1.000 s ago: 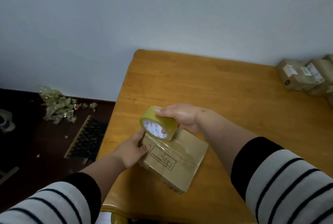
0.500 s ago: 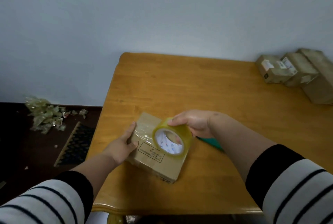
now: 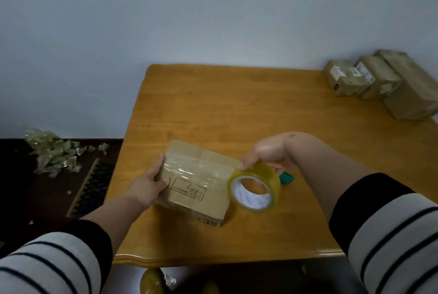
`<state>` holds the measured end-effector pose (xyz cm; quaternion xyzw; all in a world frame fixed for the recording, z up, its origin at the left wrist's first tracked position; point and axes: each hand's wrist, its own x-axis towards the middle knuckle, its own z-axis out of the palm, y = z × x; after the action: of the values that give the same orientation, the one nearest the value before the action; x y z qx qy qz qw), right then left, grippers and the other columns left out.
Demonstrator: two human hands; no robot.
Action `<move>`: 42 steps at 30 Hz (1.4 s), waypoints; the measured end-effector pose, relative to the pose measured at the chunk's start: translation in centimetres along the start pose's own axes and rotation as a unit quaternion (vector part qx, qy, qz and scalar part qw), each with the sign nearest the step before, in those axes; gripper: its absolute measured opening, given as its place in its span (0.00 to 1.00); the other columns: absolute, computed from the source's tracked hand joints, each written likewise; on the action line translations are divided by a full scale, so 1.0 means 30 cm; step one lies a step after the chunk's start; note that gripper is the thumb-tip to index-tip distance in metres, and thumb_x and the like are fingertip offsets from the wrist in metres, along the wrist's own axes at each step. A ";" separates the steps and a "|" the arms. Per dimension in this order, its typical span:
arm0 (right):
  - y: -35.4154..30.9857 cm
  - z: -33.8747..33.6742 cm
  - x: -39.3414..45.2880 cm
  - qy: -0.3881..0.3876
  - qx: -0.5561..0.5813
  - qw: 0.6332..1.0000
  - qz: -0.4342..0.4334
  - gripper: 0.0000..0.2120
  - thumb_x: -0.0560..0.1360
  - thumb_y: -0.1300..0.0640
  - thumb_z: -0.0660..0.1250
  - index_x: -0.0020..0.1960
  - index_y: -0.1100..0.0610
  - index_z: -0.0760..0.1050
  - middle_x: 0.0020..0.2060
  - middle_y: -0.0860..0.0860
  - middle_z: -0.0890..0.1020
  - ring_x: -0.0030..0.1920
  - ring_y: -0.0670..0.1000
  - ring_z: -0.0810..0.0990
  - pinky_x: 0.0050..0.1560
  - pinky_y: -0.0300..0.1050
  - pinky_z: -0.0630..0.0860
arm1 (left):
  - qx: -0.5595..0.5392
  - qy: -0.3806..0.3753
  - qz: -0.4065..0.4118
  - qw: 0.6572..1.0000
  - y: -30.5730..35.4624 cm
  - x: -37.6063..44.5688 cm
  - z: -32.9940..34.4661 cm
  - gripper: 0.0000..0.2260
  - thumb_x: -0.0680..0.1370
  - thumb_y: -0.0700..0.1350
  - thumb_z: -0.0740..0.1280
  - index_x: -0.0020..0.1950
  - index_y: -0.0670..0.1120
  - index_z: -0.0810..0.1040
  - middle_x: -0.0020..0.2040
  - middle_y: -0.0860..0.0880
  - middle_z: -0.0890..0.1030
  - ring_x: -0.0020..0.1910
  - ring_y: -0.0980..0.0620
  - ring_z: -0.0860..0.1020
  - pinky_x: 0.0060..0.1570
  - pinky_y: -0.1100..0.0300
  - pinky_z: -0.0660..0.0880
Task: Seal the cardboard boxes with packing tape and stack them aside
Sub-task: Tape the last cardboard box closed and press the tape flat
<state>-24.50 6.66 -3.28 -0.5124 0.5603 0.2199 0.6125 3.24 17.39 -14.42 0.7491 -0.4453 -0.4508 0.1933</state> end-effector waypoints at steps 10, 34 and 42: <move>0.065 0.105 0.091 0.105 -0.224 0.968 0.031 0.31 0.78 0.38 0.64 0.74 0.56 0.66 0.73 0.53 0.68 0.66 0.54 0.70 0.56 0.47 0.68 | -0.019 -0.007 -0.019 1.000 0.010 -0.044 0.002 0.29 0.83 0.48 0.61 0.77 0.68 0.51 0.77 0.45 0.63 0.70 0.38 0.68 0.69 0.44 0.67; 0.043 0.119 0.165 0.148 -0.323 0.933 -0.055 0.25 0.79 0.42 0.63 0.69 0.58 0.70 0.64 0.53 0.74 0.57 0.54 0.73 0.52 0.45 0.66 | 0.511 -0.037 0.250 0.821 0.058 -0.058 0.162 0.49 0.65 0.80 0.34 0.75 0.50 0.28 0.75 0.52 0.25 0.74 0.52 0.26 0.74 0.43 0.33; 0.025 0.108 0.180 0.151 -0.277 0.947 -0.060 0.32 0.77 0.37 0.64 0.71 0.60 0.69 0.68 0.56 0.74 0.65 0.56 0.73 0.65 0.50 0.70 | 0.534 -0.054 0.209 0.818 0.078 -0.054 0.209 0.57 0.61 0.83 0.48 0.76 0.52 0.27 0.75 0.55 0.25 0.74 0.50 0.26 0.66 0.27 0.36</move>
<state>-22.17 8.12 -8.99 -0.7217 0.5314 0.2492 0.3670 -3.55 18.22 -15.25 0.5982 -0.7716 -0.1311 -0.1721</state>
